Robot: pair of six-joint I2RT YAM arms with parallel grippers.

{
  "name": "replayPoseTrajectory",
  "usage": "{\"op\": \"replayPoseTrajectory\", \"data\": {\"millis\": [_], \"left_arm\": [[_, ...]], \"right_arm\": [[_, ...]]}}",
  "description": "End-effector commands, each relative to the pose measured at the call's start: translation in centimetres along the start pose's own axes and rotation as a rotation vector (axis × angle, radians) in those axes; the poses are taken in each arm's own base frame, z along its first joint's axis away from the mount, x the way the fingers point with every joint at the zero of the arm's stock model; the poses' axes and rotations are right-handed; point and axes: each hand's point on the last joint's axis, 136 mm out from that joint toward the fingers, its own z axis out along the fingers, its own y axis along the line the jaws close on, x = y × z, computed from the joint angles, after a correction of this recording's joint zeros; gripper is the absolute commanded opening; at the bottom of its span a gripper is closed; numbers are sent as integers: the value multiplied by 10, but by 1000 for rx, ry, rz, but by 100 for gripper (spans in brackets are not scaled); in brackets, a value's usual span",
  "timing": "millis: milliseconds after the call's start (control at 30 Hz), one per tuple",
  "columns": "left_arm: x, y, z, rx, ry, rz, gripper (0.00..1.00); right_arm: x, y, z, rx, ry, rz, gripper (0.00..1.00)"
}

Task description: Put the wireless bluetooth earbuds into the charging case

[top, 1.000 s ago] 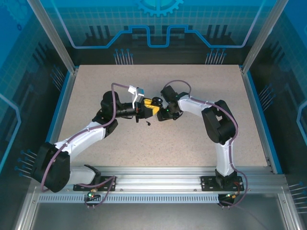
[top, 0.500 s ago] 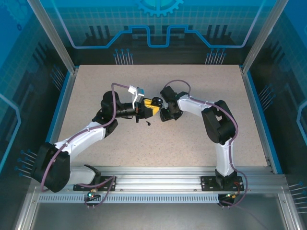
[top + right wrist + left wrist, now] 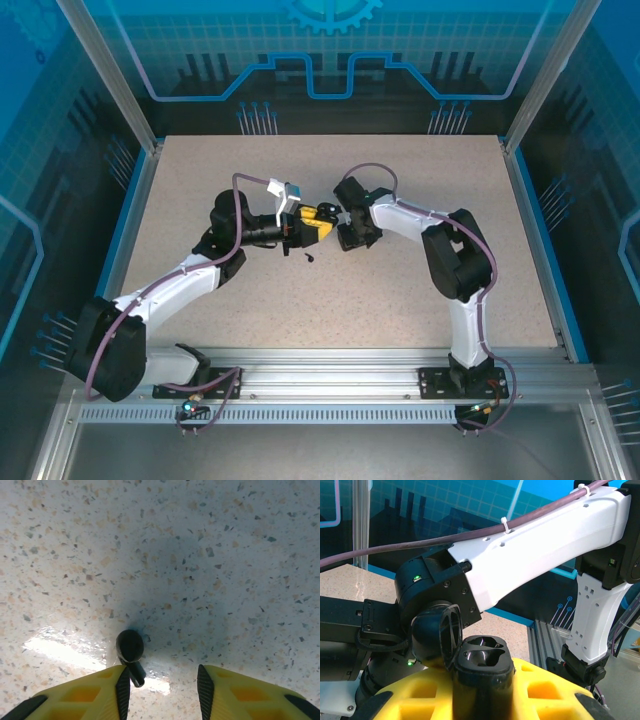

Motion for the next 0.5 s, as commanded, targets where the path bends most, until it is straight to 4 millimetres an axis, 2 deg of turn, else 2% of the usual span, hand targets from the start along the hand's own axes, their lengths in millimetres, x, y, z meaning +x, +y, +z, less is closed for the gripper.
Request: {"op": "replayPoseTrajectory", "data": {"millis": [0,167,467], "left_arm": [[-7,-2,-6,-14,-17,51,5],[-9,-2,-6,-14,-19,52,6],[-10,-3,-7,-13,-20,51,6]], "right_arm": [[-9,17,-25,-97,-56,-31,44],[-14,28,-29,-154,-70,-48,45],[-17,25,-11,-122,-6,-48,39]]}}
